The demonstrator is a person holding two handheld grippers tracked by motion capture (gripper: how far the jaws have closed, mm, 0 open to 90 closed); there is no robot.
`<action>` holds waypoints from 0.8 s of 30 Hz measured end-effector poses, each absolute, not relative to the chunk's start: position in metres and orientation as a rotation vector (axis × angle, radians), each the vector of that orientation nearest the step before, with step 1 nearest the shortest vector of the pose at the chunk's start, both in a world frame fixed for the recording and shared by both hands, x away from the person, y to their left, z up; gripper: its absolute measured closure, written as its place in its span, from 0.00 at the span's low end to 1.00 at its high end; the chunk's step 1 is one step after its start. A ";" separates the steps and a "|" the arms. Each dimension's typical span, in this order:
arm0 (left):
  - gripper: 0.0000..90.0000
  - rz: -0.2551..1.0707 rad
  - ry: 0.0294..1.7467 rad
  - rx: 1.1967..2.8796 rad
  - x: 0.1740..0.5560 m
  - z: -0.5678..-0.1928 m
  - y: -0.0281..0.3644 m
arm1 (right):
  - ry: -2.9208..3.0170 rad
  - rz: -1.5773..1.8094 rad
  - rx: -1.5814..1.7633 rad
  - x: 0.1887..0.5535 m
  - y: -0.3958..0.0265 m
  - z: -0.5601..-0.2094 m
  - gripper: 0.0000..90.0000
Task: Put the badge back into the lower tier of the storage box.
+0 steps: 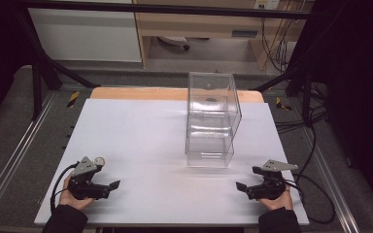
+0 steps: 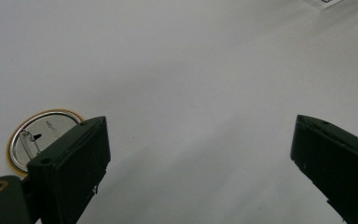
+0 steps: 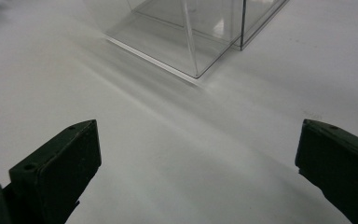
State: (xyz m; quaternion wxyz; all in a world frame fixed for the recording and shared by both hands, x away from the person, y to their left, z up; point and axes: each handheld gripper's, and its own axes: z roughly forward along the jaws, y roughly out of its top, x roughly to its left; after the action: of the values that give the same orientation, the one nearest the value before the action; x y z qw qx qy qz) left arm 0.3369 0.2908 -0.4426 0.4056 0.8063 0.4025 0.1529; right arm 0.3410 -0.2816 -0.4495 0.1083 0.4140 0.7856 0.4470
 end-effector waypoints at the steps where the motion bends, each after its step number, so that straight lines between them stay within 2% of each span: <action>1: 0.05 0.386 1.016 2.034 0.337 -0.443 0.291 | 2.314 1.312 1.221 0.341 -0.282 -0.449 0.01; 24: 0.05 0.422 1.065 2.026 0.334 -0.431 0.294 | 2.317 1.299 1.219 0.340 -0.281 -0.450 0.01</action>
State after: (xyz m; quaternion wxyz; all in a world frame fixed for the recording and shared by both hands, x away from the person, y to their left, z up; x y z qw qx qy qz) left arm 0.3336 0.2940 -0.4313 0.3960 0.7993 0.4202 0.1667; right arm 0.3404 -0.2806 -0.4498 0.1091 0.4144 0.7881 0.4418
